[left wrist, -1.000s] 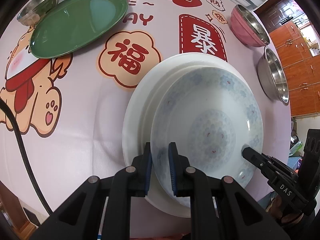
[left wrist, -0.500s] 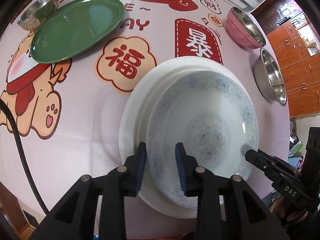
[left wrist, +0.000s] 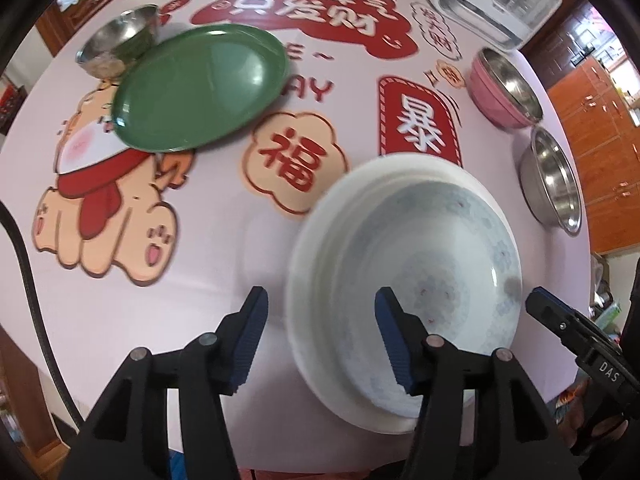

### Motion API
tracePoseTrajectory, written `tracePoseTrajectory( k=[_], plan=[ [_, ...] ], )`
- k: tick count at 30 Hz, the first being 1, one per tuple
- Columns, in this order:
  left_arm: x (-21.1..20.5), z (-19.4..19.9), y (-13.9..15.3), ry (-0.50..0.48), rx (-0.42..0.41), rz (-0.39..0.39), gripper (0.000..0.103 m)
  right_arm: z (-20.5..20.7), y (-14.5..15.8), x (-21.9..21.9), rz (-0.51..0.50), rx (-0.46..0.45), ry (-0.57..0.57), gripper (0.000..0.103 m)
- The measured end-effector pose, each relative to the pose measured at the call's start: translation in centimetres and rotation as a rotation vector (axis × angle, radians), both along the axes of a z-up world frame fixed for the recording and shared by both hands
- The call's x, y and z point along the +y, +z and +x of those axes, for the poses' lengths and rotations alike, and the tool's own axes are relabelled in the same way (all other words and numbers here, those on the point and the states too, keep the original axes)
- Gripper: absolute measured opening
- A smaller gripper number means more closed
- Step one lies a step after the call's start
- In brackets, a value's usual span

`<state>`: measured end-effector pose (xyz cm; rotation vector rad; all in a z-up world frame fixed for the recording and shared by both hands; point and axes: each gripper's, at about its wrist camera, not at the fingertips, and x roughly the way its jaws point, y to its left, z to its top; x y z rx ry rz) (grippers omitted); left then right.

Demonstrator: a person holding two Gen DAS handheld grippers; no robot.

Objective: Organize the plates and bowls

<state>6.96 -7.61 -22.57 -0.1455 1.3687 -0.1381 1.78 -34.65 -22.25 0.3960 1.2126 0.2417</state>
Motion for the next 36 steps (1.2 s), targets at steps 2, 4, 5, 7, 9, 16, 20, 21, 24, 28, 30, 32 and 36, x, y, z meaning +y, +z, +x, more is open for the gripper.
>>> tracePoseTrajectory(
  k=[2, 4, 5, 7, 9, 16, 20, 21, 24, 28, 30, 32, 36],
  plan=[
    [0.7, 0.2, 0.5, 0.015, -0.009, 0.005, 0.056, 0.4, 0.3, 0.3, 0.011, -0.011, 0.003, 0.052],
    [1.7, 0.4, 1.1, 0.039, -0.024, 0.015, 0.067, 0.6, 0.6, 0.8, 0.013, -0.02, 0.007, 0.057],
    [2.1, 0.5, 1.3, 0.049, -0.032, 0.025, 0.071, 0.7, 0.7, 1.0, 0.016, -0.025, 0.011, 0.059],
    [3.0, 0.9, 1.9, 0.071, -0.055, 0.046, 0.079, 1.1, 1.0, 1.7, 0.015, -0.027, 0.02, 0.063],
    [4.1, 1.3, 2.4, 0.089, -0.074, 0.056, 0.082, 1.4, 1.3, 2.3, 0.013, -0.031, 0.025, 0.067],
    [8.0, 2.7, 2.9, 0.128, -0.094, 0.092, 0.084, 2.4, 2.1, 5.0, 0.016, -0.051, 0.023, 0.067],
    [10.6, 3.5, 2.9, 0.137, -0.102, 0.122, 0.084, 3.0, 2.2, 6.9, 0.017, -0.056, 0.009, 0.067],
    [11.3, 3.7, 2.9, 0.136, -0.104, 0.134, 0.084, 3.1, 2.3, 7.4, 0.016, -0.057, 0.004, 0.067],
    [12.7, 4.2, 2.8, 0.123, -0.106, 0.146, 0.084, 3.6, 2.3, 8.8, 0.014, -0.06, -0.013, 0.067],
    [14.7, 5.1, 2.5, 0.102, -0.104, 0.132, 0.084, 4.3, 2.4, 10.7, 0.012, -0.061, -0.038, 0.067],
    [15.5, 5.6, 2.3, 0.081, -0.099, 0.124, 0.084, 4.6, 2.6, 11.9, 0.011, -0.071, -0.056, 0.067],
    [16.0, 6.1, 2.1, 0.063, -0.097, 0.117, 0.084, 4.9, 2.6, 12.7, 0.014, -0.077, -0.071, 0.067],
    [17.2, 7.5, 1.5, 0.026, -0.083, 0.096, 0.084, 5.7, 2.6, 14.4, 0.016, -0.083, -0.107, 0.067]
  ],
)
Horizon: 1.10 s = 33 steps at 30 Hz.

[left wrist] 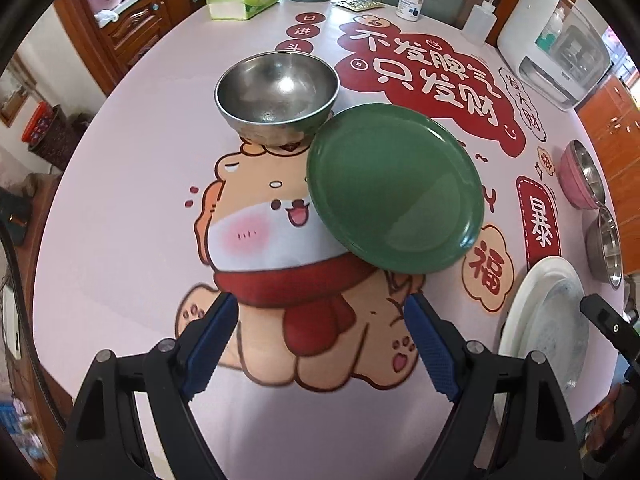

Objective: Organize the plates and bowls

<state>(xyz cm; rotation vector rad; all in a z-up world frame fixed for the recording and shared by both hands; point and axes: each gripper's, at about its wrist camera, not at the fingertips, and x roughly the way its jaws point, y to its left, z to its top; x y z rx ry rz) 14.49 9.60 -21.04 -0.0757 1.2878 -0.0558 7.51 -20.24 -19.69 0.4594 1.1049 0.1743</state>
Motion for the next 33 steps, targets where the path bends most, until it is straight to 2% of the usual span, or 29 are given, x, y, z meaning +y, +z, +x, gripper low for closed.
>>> tracePoseTrajectory(
  k=[12, 18, 24, 33],
  plan=[
    [2.6, 4.1, -2.5, -0.086, 0.066, -0.071, 0.084, 2.5, -1.7, 4.5, 0.004, 0.013, -0.082, 0.067],
    [2.8, 5.5, -3.3, -0.119, 0.073, -0.096, 0.084, 3.8, -2.5, 5.6, 0.016, 0.022, -0.111, 0.067],
    [3.2, 6.3, -4.5, -0.099, 0.071, -0.173, 0.084, 5.5, -3.5, 6.5, 0.035, 0.025, -0.123, 0.067],
    [3.0, 7.4, -5.5, -0.083, 0.045, -0.195, 0.084, 7.8, -5.5, 7.1, 0.071, 0.032, -0.143, 0.067]
  ],
)
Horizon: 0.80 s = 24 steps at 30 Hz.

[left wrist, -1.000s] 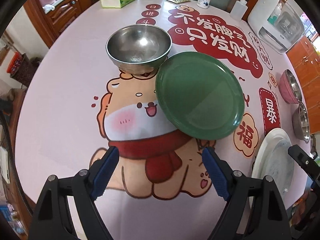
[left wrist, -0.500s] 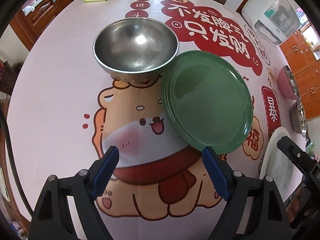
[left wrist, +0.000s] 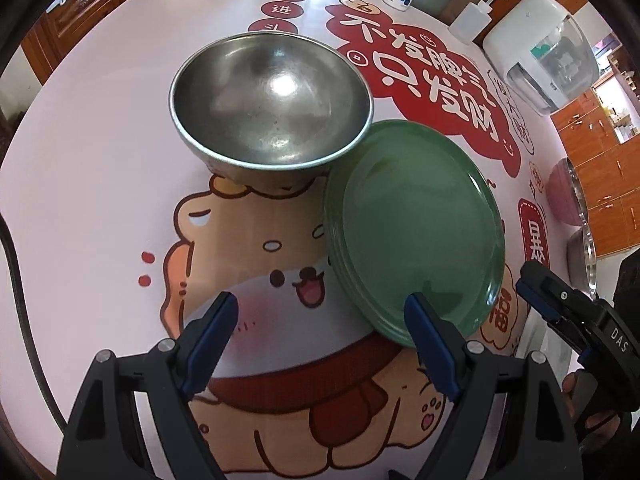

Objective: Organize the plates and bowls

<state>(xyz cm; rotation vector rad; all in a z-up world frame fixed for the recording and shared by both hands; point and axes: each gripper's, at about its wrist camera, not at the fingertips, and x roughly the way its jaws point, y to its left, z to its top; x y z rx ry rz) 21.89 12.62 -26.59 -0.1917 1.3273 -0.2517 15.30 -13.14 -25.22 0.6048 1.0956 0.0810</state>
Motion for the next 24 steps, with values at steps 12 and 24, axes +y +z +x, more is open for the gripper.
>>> tracePoseTrajectory(
  k=[12, 24],
  plan=[
    [-0.3, 1.5, -0.9, 0.013, -0.036, 0.027, 0.082, 0.9, -1.0, 0.0, 0.012, 0.011, -0.007, 0.047],
    [-0.6, 1.9, -1.1, 0.019, -0.067, 0.026, 0.054, 1.5, -1.8, -0.1, 0.012, 0.028, -0.011, 0.033]
  ],
)
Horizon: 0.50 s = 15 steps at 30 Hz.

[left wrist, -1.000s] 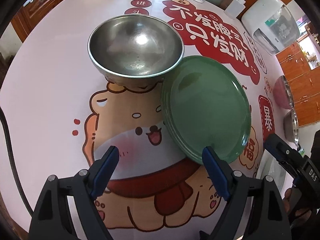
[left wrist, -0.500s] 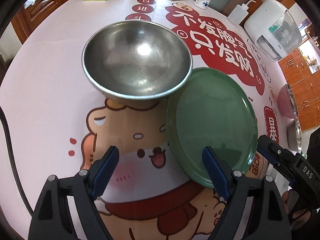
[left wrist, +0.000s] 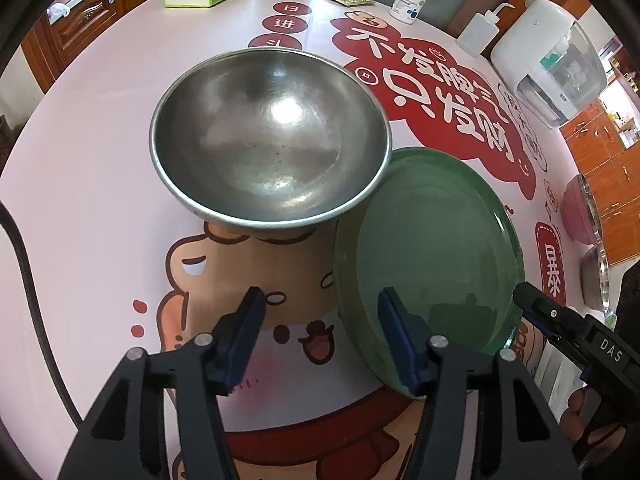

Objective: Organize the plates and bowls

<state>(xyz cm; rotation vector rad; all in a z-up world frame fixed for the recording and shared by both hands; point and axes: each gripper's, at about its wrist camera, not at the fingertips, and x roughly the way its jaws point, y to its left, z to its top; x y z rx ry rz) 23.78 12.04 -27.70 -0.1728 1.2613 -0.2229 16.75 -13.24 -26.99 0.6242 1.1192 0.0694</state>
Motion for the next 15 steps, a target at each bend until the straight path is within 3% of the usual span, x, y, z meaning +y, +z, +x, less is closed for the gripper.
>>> tracePoseTrajectory(
  k=[7, 9, 15],
  plan=[
    [0.06, 0.12, -0.09, 0.012, -0.008, -0.013, 0.034, 0.05, -0.14, 0.09, 0.003, 0.003, 0.0, 0.025],
    [0.04, 0.21, -0.2, 0.006, -0.002, -0.032, 0.022, 0.02, -0.22, 0.1, 0.005, 0.003, -0.004, 0.023],
    [-0.62, 0.23, -0.2, -0.02, -0.004, -0.041, 0.014, 0.02, -0.45, -0.06, 0.011, 0.008, -0.017, 0.017]
  ],
)
